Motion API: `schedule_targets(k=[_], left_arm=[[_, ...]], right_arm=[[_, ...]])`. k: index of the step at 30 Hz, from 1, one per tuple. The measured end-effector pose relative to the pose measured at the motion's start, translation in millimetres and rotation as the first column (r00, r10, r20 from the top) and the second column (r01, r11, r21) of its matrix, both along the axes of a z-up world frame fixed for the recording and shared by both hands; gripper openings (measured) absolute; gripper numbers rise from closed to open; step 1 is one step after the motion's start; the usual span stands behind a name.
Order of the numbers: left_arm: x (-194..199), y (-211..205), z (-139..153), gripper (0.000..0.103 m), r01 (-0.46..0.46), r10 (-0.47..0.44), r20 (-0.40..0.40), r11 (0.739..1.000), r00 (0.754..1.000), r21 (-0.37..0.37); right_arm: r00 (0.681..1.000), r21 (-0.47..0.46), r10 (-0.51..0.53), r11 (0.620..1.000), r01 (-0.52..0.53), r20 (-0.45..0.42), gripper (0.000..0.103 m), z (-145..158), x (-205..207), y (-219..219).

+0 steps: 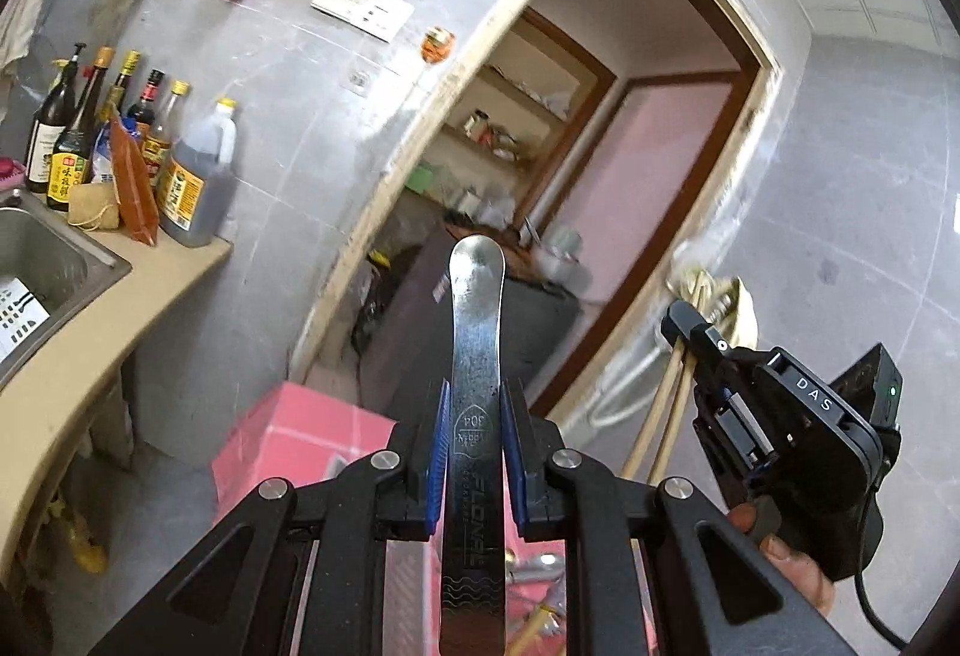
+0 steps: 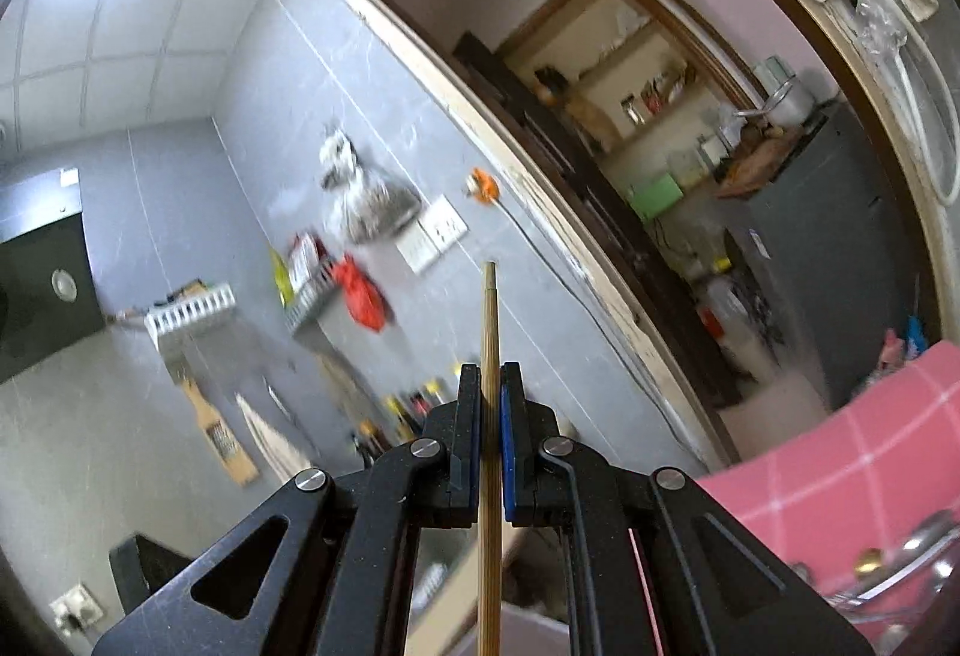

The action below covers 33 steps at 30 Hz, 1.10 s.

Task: Organize utensils
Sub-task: 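Lower the knife and chopsticks into the white holder and open both tools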

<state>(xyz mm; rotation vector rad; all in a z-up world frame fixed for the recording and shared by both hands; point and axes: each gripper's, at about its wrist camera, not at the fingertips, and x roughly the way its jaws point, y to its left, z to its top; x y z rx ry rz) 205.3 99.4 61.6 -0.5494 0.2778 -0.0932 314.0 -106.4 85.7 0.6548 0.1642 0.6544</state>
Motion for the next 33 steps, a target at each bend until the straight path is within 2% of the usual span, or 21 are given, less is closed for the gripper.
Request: schedule_targets(k=[4, 8, 11, 16, 24, 28, 29, 31, 33], left_arm=[[13, 13, -16, 0.016, -0.037, 0.037, 0.022, 0.999, 0.999, -0.006], [16, 16, -33, 0.016, -0.066, 0.065, 0.042, 0.998, 0.997, 0.015], [15, 11, -41, 0.016, -0.071, 0.069, 0.051, 0.996, 0.996, 0.052], [10, -4, -54, 0.016, -0.058, 0.05, 0.06, 0.987, 0.997, 0.149], [-1, -10, -61, 0.017, -0.039, 0.032, 0.041, 0.979, 0.999, 0.201], [-12, -9, -63, 0.017, -0.017, 0.015, 0.014, 0.981, 1.0, 0.193], [-14, -9, -64, 0.018, -0.013, 0.012, 0.005, 0.981, 1.0, 0.193], [-21, -9, -63, 0.03, -0.018, 0.02, -0.004, 0.981, 1.0, 0.193], [-29, -8, -62, 0.036, -0.023, 0.023, -0.002, 0.983, 1.0, 0.181]], right_arm=[[0.999, 0.002, -0.038, 0.999, 0.038, 0.023, 0.005, -19, 9, 23], [0.998, -0.053, -0.038, 0.998, 0.04, 0.042, 0.005, -37, 12, 40], [0.999, -0.108, -0.012, 0.994, 0.018, 0.053, 0.005, -50, 9, 47], [0.998, -0.142, 0.033, 0.989, -0.027, 0.045, 0.005, -65, 5, 42], [0.993, -0.163, 0.114, 0.98, -0.109, 0.019, 0.007, -74, 2, 33], [0.987, -0.205, 0.162, 0.966, -0.157, 0.007, 0.008, -76, -4, 35], [0.986, -0.215, 0.167, 0.963, -0.163, 0.001, 0.008, -76, -6, 35], [0.985, -0.227, 0.175, 0.959, -0.171, -0.003, 0.011, -76, -9, 34], [0.985, -0.24, 0.17, 0.957, -0.166, -0.004, 0.025, -73, -13, 29]])
